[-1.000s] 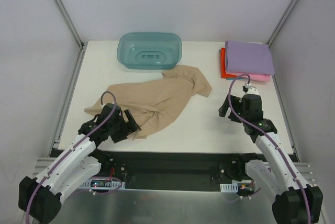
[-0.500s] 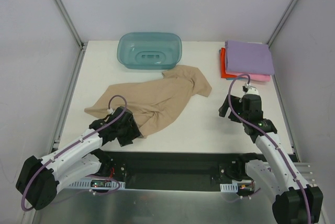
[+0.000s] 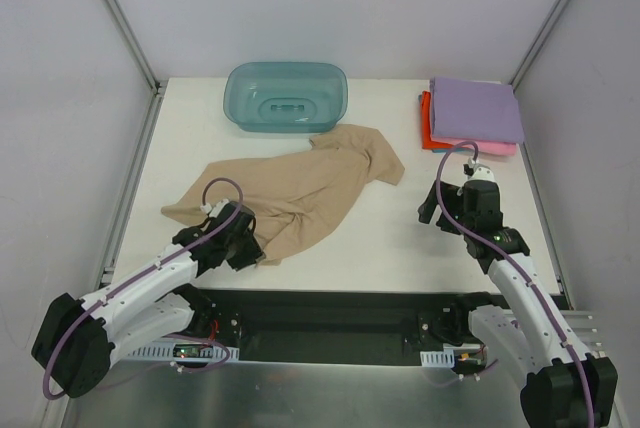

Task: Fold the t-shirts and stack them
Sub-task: Flatten the tshirt out

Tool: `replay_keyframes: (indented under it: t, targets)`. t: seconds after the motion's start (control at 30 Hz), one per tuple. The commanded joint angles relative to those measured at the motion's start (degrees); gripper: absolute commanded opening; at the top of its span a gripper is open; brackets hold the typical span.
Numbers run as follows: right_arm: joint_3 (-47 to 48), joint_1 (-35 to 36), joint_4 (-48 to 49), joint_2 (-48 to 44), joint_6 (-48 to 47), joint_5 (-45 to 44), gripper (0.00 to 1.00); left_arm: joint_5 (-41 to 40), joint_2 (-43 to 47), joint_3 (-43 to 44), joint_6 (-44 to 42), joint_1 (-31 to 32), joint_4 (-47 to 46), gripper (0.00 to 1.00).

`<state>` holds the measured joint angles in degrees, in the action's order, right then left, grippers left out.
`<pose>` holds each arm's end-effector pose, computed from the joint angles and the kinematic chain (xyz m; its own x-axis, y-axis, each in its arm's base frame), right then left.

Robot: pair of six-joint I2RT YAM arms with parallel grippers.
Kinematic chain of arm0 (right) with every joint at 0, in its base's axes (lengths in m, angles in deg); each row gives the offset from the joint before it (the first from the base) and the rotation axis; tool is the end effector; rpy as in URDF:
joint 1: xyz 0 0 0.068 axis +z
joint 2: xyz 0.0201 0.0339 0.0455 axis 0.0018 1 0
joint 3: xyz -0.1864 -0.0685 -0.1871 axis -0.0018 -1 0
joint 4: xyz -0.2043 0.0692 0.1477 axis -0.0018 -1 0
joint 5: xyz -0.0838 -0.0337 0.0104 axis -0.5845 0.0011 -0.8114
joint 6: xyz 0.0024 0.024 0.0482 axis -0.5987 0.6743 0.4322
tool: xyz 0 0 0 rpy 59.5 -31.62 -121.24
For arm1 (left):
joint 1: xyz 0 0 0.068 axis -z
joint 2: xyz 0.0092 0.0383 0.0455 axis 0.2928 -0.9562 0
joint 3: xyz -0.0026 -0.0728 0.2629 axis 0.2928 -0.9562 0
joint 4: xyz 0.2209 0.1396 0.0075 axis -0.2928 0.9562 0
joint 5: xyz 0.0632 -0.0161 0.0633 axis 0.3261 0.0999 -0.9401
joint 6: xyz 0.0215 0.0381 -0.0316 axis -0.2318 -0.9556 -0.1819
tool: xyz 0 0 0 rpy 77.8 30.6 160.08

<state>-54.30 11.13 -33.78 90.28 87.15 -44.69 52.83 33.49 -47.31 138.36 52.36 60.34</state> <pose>0.1738 0.0325 0.2373 -0.5654 0.0107 -0.8247 -0.0910 0.9930 0.0753 0.1369 -0.0934 0.1779 -0.7804 -0.5298 -0.3321 -0.3396 0.8051 -0.4863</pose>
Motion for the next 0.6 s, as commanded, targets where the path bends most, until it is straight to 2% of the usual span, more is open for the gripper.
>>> replay_keyframes:
  t: [0.0, 0.13, 0.57]
  targets:
    - [2.77, 0.31, 0.87, 0.01, 0.11, -1.32, 0.97, 0.79, -0.7, 0.04, -0.51, 0.44, -1.36, 0.27]
    - [2.77, 0.4, 1.05, 0.8, 0.29, -1.23, 0.97, 0.97, -0.52, -1.19, -1.13, 0.44, -2.06, 0.0]
    - [4.34, 0.49, 1.66, 4.66, 0.2, -0.27, 0.97, 1.07, 1.49, -0.85, -6.49, 0.44, -1.97, 0.0]
